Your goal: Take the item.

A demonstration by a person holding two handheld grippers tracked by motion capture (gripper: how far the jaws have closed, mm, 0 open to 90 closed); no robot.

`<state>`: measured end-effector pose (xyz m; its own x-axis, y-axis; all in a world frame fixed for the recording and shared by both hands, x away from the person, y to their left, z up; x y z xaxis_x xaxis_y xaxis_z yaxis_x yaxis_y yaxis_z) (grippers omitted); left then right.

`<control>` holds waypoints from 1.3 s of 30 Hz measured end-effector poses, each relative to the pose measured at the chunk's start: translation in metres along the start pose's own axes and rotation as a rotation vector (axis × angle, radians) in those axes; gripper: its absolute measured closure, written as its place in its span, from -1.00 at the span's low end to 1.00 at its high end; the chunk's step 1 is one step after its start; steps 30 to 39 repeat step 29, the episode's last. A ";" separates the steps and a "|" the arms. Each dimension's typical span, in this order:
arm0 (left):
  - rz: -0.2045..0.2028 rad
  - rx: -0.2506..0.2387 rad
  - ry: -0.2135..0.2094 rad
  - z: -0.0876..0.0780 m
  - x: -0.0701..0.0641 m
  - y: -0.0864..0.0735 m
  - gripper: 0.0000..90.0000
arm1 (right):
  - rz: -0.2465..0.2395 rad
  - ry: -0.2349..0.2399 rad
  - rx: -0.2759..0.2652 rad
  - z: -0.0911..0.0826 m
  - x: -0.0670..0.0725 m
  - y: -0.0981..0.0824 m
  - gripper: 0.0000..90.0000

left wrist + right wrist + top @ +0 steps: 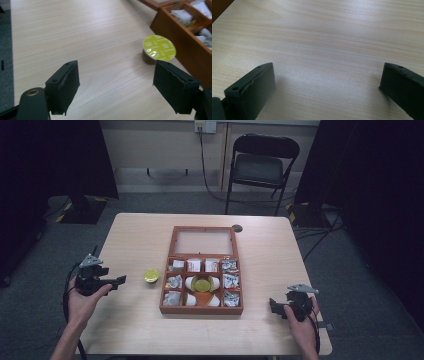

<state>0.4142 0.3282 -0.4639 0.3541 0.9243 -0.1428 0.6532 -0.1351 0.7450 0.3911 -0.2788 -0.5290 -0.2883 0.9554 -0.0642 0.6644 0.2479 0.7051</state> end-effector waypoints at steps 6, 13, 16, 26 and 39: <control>-0.046 0.022 0.024 0.004 0.011 -0.014 -0.64 | 0.000 0.000 0.000 0.000 0.000 0.000 -1.00; 0.000 0.106 0.096 0.024 0.014 -0.030 -0.63 | 0.000 0.000 0.000 0.000 0.000 0.000 -1.00; 0.014 0.150 0.107 0.035 0.014 -0.039 -0.63 | 0.000 0.000 0.000 0.000 0.000 0.000 -1.00; 0.011 0.053 0.106 0.049 0.007 -0.048 -0.93 | 0.000 0.000 0.000 0.000 0.000 0.000 -1.00; 0.007 0.051 0.107 0.049 0.007 -0.048 -1.00 | 0.000 0.000 0.000 0.000 0.000 0.000 -1.00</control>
Point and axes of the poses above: each handheld gripper's, and its own axes: z roughly forward along the jaws, y roughly out of its top, x roughly to its left, the point moved 4 cm from there along z, roughly forward along the jaws, and after that the axes turned 4 degrees about -z, right-handed, at the moved point
